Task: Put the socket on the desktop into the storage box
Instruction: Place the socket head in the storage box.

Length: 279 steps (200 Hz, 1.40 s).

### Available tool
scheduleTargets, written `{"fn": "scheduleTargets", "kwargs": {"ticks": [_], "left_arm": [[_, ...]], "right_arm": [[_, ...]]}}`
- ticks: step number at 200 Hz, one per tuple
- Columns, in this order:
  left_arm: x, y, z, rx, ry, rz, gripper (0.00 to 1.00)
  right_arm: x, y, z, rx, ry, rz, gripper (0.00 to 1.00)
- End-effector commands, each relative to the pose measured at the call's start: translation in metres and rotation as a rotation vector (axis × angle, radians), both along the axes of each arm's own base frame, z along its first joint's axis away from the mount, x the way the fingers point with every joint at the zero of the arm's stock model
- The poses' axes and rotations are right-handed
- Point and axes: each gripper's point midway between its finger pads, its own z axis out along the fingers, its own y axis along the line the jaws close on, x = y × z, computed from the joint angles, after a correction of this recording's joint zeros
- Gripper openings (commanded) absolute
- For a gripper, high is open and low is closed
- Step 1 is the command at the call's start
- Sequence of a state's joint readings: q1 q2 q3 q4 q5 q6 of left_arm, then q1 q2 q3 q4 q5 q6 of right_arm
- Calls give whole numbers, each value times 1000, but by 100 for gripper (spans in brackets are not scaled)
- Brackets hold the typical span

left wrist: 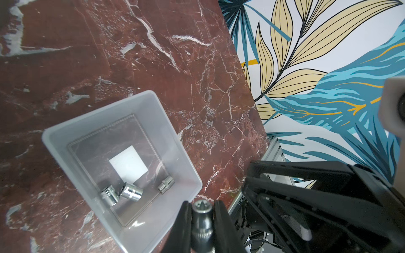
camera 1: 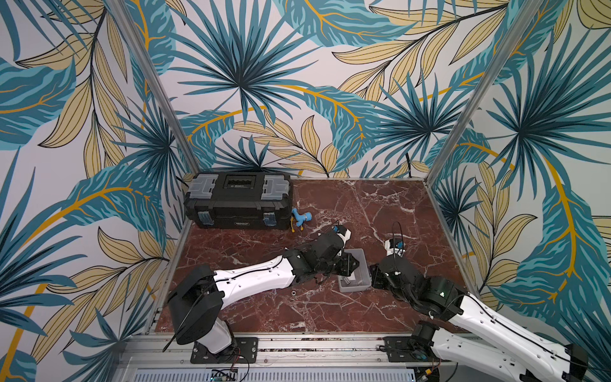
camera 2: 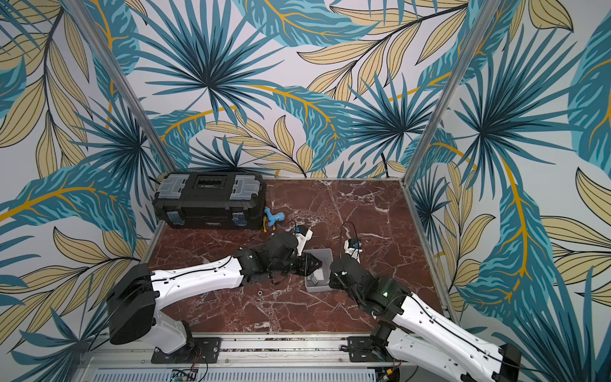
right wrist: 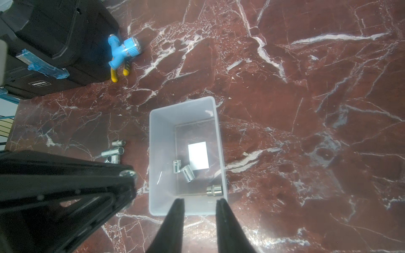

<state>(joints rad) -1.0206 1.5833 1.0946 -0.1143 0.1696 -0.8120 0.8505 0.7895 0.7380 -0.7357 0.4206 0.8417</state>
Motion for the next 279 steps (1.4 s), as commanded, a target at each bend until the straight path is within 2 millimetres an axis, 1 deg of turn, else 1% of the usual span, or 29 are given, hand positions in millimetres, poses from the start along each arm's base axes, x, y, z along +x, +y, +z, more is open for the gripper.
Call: {"fn": "scheduleTargets", "kwargs": {"ticks": [1,25,45,48,63,71,78,90,102,123,139,148,159,165,187,196,208,218,225,235,247,256,279], "left_arm": [[3,-5,5,33,-43,0,0],[2,-6,-6,59,-34,-2,0],[2,-9,-10,56,-37,-11,0],[2,-9,-11,55,-40,-12,4],[5,-11,-8,47,-62,-10,35],[8,-10,-6,45,-80,1,44],[11,-9,-3,46,-105,11,50],[17,-7,0,56,-138,34,57],[21,-6,7,58,-165,41,60],[23,-2,20,53,-199,53,61],[22,10,33,54,-225,76,61],[21,21,38,59,-245,95,61],[19,40,50,56,-277,130,62],[21,55,52,76,-301,179,62],[17,112,54,134,-333,309,65],[14,141,45,185,-331,378,66],[11,174,36,220,-327,454,67],[6,198,27,242,-295,500,67],[2,214,17,267,-267,527,67],[-2,234,6,281,-235,567,67],[-8,253,-7,288,-197,608,67],[-10,264,-16,290,-163,637,68],[-14,279,-27,288,-110,673,68]], "right_arm": [[-2,-7,-5,-24,-1,-10,30],[-2,-7,-5,-14,-1,-13,29],[-3,0,-8,5,10,13,30],[-3,0,-8,7,10,15,30],[-4,6,-9,23,19,32,29],[-4,11,-8,34,26,51,29],[-4,14,-8,40,30,66,30],[-4,18,-8,42,35,82,29],[-4,21,-7,46,39,89,29],[-4,29,-4,43,32,124,30],[-5,36,-3,40,30,142,30],[-5,43,-4,43,28,163,30],[-6,54,-3,46,21,191,30],[-6,60,-3,49,20,207,30],[-6,86,-5,38,22,265,30],[-6,99,-7,26,23,292,30],[-5,113,-10,4,27,311,30],[-3,128,-12,-3,34,332,32],[-3,140,-14,-2,37,353,33],[-4,159,-17,-1,40,388,38],[-5,177,-25,-14,53,414,45],[-6,189,-31,-30,70,425,48],[-10,216,-49,-67,108,451,54]]}}
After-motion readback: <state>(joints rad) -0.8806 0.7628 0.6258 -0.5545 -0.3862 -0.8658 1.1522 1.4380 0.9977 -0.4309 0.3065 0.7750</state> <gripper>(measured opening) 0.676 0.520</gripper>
